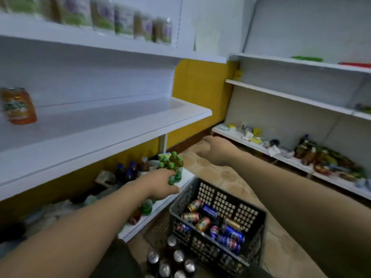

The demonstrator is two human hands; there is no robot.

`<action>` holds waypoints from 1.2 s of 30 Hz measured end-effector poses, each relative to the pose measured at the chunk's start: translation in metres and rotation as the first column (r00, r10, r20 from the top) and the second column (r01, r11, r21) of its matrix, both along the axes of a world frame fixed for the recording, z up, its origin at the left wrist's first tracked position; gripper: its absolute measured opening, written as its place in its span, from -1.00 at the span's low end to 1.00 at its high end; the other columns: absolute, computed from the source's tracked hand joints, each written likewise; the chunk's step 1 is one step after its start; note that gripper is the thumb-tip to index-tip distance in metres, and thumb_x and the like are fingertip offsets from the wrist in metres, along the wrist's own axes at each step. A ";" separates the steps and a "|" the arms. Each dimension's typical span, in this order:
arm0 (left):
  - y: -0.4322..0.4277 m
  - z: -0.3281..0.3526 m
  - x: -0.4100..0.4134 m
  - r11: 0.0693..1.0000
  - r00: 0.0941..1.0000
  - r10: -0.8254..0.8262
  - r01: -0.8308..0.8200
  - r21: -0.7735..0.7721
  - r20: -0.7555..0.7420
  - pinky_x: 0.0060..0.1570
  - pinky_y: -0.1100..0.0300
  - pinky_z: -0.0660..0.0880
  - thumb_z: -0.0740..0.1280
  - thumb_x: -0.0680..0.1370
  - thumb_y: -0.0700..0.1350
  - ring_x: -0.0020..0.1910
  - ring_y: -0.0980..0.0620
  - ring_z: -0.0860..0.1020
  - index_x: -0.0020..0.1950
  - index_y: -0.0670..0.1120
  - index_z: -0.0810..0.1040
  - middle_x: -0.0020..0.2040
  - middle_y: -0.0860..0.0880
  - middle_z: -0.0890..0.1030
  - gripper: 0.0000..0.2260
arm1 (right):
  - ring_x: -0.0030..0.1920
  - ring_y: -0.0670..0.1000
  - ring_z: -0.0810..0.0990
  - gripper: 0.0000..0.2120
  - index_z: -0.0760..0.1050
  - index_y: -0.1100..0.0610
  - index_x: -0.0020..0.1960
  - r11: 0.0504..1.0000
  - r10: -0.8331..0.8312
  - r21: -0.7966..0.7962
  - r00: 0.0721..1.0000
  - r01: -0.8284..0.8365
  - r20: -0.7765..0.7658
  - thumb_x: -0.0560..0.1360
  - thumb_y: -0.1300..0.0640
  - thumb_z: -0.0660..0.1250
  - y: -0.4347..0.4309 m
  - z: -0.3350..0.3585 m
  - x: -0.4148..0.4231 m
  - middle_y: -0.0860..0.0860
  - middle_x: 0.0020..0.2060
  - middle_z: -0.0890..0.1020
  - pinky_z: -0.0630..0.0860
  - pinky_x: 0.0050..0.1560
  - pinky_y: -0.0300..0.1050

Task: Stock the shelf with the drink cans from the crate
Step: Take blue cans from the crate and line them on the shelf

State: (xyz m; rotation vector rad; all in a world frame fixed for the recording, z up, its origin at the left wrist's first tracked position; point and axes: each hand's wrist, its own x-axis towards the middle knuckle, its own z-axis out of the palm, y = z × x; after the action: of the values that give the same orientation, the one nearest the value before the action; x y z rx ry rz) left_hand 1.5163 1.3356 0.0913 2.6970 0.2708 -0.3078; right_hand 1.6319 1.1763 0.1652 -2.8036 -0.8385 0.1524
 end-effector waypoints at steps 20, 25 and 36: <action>-0.156 -0.250 0.228 0.944 0.840 -0.319 0.239 -0.230 -0.439 0.26 0.14 0.35 0.32 0.55 0.06 0.36 -0.05 0.39 0.48 -0.03 0.27 0.44 -0.08 0.36 -0.45 | 0.12 0.06 0.51 -0.52 0.31 0.10 0.42 0.857 -0.511 -0.228 0.709 0.462 -0.486 0.58 -0.07 0.26 -0.216 -0.277 0.148 0.11 0.25 0.51 0.44 0.09 -0.11; -0.165 -0.348 0.280 0.936 0.792 -0.316 0.173 -0.305 -0.523 0.18 0.15 0.42 0.38 0.52 0.00 0.24 -0.06 0.47 0.46 -0.07 0.31 0.36 -0.08 0.44 -0.45 | 0.09 0.04 0.53 -0.51 0.32 0.06 0.40 0.847 -0.519 -0.275 0.601 0.454 -0.608 0.54 -0.08 0.30 -0.218 -0.402 0.197 0.09 0.22 0.53 0.49 0.18 -0.03; -0.179 -0.505 0.316 0.890 0.759 -0.386 0.156 -0.429 -0.524 0.19 0.06 0.44 0.47 0.43 -0.07 0.19 -0.06 0.49 0.37 -0.03 0.38 0.29 -0.03 0.47 -0.46 | 0.06 0.12 0.56 -0.52 0.42 0.20 0.32 0.372 -0.532 -0.325 -0.087 0.869 -0.842 0.49 -0.02 0.40 -0.215 -0.591 0.197 0.14 0.16 0.57 0.48 -0.01 -0.02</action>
State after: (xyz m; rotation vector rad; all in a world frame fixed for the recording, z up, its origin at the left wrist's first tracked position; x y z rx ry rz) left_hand 1.8320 1.1564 -0.4132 2.1881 -0.0237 -1.1921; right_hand 1.8285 0.9616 -0.4263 -1.8513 0.9303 1.0450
